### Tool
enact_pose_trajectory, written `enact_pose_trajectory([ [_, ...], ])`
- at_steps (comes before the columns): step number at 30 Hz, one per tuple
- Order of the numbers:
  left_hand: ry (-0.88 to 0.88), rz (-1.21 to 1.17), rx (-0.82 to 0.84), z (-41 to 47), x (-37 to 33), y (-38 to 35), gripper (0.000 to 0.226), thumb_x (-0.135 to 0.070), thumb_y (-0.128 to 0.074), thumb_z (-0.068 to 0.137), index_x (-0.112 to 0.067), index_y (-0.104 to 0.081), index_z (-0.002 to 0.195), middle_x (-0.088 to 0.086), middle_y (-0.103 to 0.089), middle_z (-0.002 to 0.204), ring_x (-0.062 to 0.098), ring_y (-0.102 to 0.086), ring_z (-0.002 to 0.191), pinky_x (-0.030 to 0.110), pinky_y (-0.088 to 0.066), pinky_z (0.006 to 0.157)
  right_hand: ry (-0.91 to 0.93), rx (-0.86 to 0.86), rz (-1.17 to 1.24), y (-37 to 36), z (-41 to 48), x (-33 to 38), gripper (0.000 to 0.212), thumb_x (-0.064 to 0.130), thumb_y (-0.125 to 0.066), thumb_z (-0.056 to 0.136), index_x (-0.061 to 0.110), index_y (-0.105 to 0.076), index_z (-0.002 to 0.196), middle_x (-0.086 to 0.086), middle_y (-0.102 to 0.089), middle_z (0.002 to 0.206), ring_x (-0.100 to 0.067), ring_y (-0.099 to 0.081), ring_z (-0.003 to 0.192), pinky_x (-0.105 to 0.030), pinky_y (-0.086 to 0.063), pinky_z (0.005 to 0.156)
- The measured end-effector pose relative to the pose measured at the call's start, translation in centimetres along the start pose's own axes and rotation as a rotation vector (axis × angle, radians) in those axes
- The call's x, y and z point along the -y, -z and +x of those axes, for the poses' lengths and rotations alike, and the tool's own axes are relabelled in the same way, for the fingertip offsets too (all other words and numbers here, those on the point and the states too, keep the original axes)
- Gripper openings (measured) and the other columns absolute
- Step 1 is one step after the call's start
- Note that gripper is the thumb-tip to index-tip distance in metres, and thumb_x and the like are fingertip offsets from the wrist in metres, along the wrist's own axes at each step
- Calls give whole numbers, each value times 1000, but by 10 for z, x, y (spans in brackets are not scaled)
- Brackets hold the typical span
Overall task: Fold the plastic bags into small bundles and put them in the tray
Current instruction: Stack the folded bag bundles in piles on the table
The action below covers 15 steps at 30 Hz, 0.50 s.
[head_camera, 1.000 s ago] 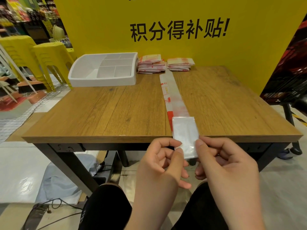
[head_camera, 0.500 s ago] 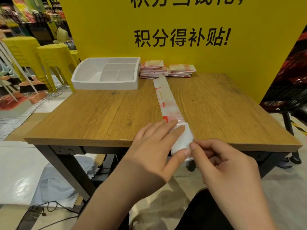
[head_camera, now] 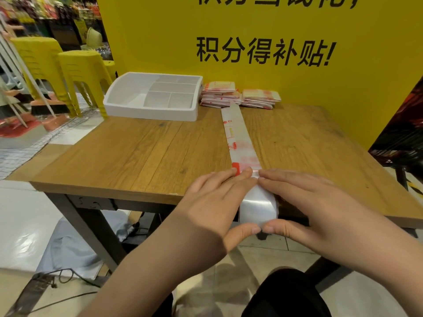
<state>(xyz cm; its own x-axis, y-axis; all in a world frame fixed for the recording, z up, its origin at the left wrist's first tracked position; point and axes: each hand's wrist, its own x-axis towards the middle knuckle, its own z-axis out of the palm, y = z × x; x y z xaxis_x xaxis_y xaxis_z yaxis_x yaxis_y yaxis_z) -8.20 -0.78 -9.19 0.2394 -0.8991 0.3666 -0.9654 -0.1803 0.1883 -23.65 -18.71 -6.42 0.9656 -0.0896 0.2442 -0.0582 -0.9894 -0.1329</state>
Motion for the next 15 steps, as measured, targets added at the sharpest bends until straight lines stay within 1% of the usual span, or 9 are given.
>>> enact_pose_trajectory([
  [3, -14, 67, -137, 1, 0, -10, 63, -55, -46, 89, -20, -52, 141, -6, -49, 150, 13, -38, 139, 29, -21, 114, 36, 3, -35, -1, 2, -5, 76, 79, -42, 88, 30, -50, 145, 16, -45, 151, -4, -41, 140, -37, -42, 109],
  [5, -39, 85, -212, 1, 1, -16, 58, -52, -52, 89, -18, -59, 135, -3, -54, 145, 17, -47, 135, 32, -27, 113, 56, -20, -47, -5, 3, -8, 74, 78, -44, 87, 30, -50, 144, 15, -46, 150, -5, -43, 139, -36, -44, 107],
  [7, -58, 102, -262, 1, 1, -19, 59, -53, -58, 86, -15, -62, 131, 3, -58, 140, 22, -53, 129, 35, -34, 108, 82, -64, -49, -9, 3, -12, 69, 72, -49, 89, 29, -51, 143, 14, -48, 149, -6, -46, 137, -38, -46, 105],
  [10, -63, 137, -269, 4, 2, -20, 62, -55, -60, 81, -15, -63, 128, 4, -61, 134, 24, -56, 123, 37, -38, 102, 151, -124, -37, -16, 5, -21, 61, 60, -56, 92, 25, -53, 142, 11, -50, 149, -9, -46, 138, -43, -48, 104],
  [13, -49, 146, -260, 5, 2, -22, 61, -53, -61, 81, -17, -63, 130, 3, -61, 137, 22, -54, 127, 39, -38, 106, 212, -169, -39, -23, 6, -27, 59, 53, -61, 93, 19, -55, 142, 7, -50, 148, -13, -47, 138, -46, -47, 103],
  [15, -58, 162, -292, 2, 4, -27, 61, -49, -67, 81, -17, -61, 132, 3, -60, 138, 22, -53, 129, 40, -39, 108, 231, -200, -67, -26, 5, -27, 58, 49, -61, 94, 15, -56, 141, 3, -51, 148, -15, -49, 137, -46, -47, 104],
])
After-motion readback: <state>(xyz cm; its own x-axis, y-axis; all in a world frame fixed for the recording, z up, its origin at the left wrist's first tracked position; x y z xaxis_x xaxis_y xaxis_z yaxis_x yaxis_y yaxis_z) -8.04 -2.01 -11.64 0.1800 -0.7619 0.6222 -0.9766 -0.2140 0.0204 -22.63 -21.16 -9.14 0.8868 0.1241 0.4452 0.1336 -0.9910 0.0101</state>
